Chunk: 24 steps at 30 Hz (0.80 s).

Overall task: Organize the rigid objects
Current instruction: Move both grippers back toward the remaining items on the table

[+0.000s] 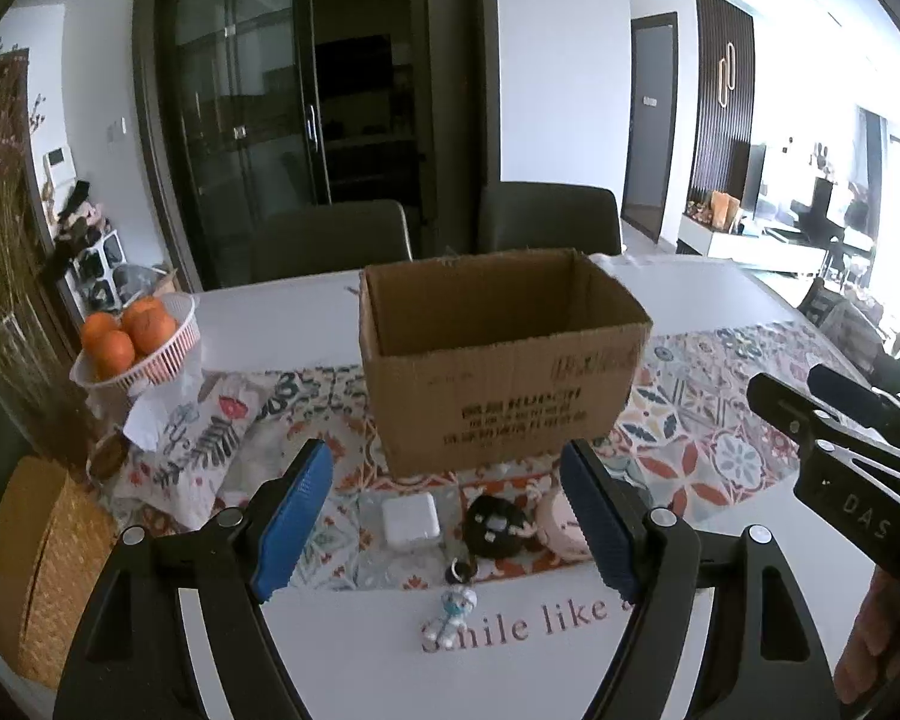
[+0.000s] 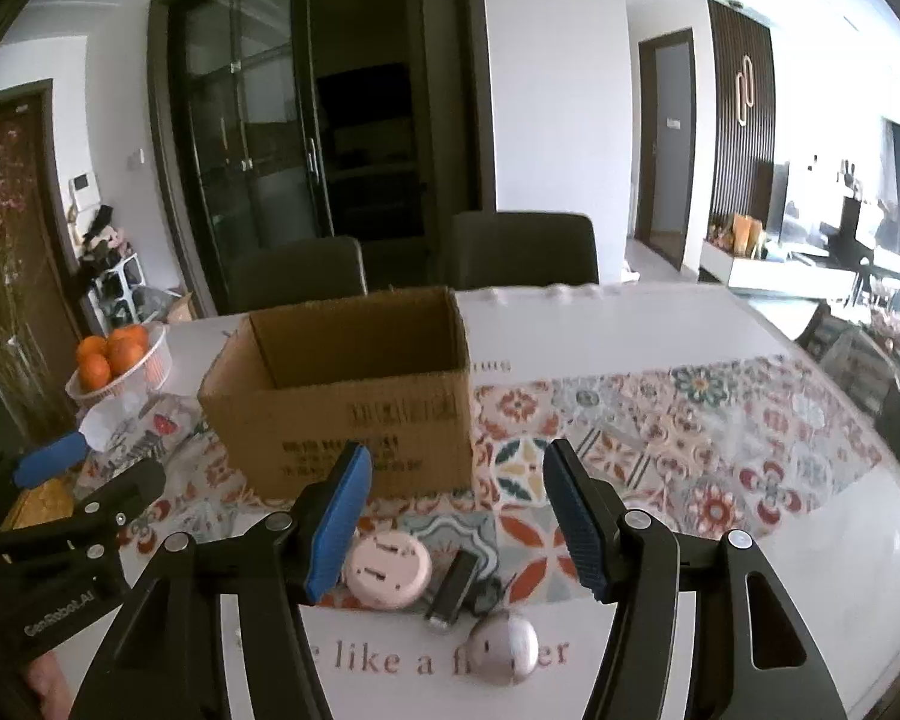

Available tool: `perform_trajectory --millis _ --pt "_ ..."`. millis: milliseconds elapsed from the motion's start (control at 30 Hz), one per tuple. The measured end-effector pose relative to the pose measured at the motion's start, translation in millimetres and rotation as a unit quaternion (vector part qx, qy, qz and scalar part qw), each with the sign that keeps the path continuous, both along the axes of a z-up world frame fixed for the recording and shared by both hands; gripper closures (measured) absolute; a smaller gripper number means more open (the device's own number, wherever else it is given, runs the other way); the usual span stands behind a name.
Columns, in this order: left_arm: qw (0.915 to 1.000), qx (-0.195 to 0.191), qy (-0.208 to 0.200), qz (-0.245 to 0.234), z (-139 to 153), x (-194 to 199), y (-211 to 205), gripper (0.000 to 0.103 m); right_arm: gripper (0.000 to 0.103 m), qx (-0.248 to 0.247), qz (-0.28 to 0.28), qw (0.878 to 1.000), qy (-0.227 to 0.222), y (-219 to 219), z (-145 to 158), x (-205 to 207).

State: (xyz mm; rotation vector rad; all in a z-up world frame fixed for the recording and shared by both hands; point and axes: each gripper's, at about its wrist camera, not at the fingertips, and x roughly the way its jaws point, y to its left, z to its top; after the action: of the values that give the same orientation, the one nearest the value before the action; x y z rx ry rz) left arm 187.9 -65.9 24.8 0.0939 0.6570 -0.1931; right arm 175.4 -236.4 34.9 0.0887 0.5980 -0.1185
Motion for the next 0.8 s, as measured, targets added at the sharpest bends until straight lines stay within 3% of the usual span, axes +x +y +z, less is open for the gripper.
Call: perform_trajectory --millis 400,800 --pt "0.9997 0.006 0.024 0.004 -38 -22 1 0.025 0.042 -0.004 -0.02 1.0 0.019 -1 -36 -23" --pt "0.9985 -0.014 0.053 0.005 -78 -34 8 0.025 0.032 -0.002 -0.022 0.999 0.038 3 -72 -40"
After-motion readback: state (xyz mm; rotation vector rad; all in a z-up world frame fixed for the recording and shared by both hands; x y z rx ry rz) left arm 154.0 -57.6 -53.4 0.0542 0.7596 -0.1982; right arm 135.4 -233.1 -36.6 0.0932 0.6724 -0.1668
